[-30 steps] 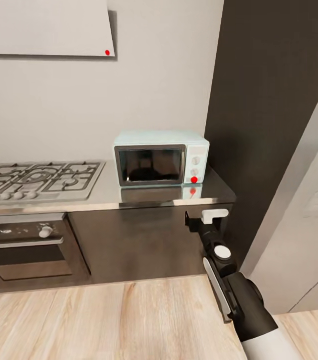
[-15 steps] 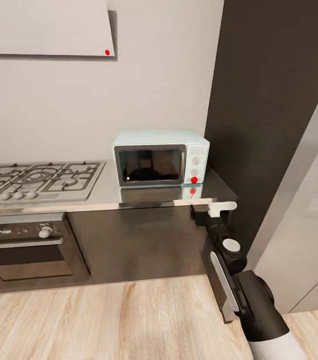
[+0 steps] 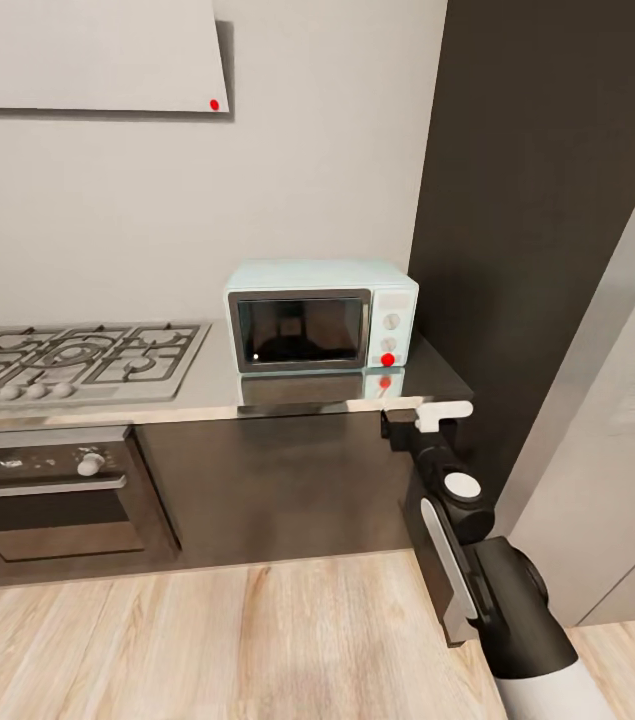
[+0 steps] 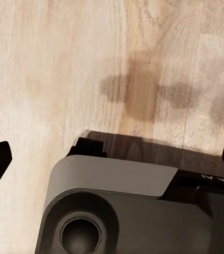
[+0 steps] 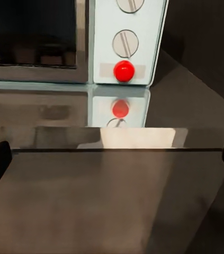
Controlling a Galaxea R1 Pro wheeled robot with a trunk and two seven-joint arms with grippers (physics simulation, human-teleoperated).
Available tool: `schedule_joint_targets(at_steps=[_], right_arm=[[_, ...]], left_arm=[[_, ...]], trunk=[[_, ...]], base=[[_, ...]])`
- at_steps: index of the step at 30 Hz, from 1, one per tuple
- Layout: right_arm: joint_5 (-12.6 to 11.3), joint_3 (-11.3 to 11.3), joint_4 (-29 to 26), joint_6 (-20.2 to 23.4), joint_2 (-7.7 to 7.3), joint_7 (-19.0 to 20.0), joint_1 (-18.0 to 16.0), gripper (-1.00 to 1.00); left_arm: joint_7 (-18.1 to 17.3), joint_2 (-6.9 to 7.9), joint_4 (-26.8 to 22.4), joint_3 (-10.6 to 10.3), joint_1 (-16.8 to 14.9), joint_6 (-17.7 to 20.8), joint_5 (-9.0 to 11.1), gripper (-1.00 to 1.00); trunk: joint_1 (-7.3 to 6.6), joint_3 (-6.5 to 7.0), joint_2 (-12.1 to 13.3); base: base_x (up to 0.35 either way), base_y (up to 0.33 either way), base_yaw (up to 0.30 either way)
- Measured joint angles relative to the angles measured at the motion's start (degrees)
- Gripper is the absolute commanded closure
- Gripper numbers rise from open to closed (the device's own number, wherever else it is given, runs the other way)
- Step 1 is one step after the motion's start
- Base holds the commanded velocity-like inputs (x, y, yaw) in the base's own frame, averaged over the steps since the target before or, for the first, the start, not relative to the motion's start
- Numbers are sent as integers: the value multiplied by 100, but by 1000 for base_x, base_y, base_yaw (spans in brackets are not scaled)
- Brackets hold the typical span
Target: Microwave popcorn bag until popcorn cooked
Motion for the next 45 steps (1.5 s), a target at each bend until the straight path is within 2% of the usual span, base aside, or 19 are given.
schedule_joint_targets(at_steps=[6, 10, 16, 37, 45], right_arm=[[-3, 2, 2, 8, 26, 0, 4, -100], [-3, -3, 2, 250, 37, 6, -5, -100], [-4, -2, 1, 305, 33, 8, -7, -100], [-2, 23, -71, 330, 63, -117, -23, -100], [-4, 71, -68, 487, 65, -115, -17, -100]], left_arm=[[2, 0, 0, 16, -7, 0, 7, -100], [1, 0, 0, 24, -9, 0, 7, -100], [1, 0, 0, 22, -9, 0, 4, -100], [-1, 0, 0, -7, -9, 0, -7, -100], [-2, 0, 0, 13, -9, 0, -1, -100]], trunk=[[-3, 0, 0], [-4, 0, 0], [-3, 0, 0], [0, 0, 0], [-4, 0, 0]], base=[[160, 0, 0], [333, 0, 0], [305, 0, 0], [11, 0, 0], [304, 0, 0]])
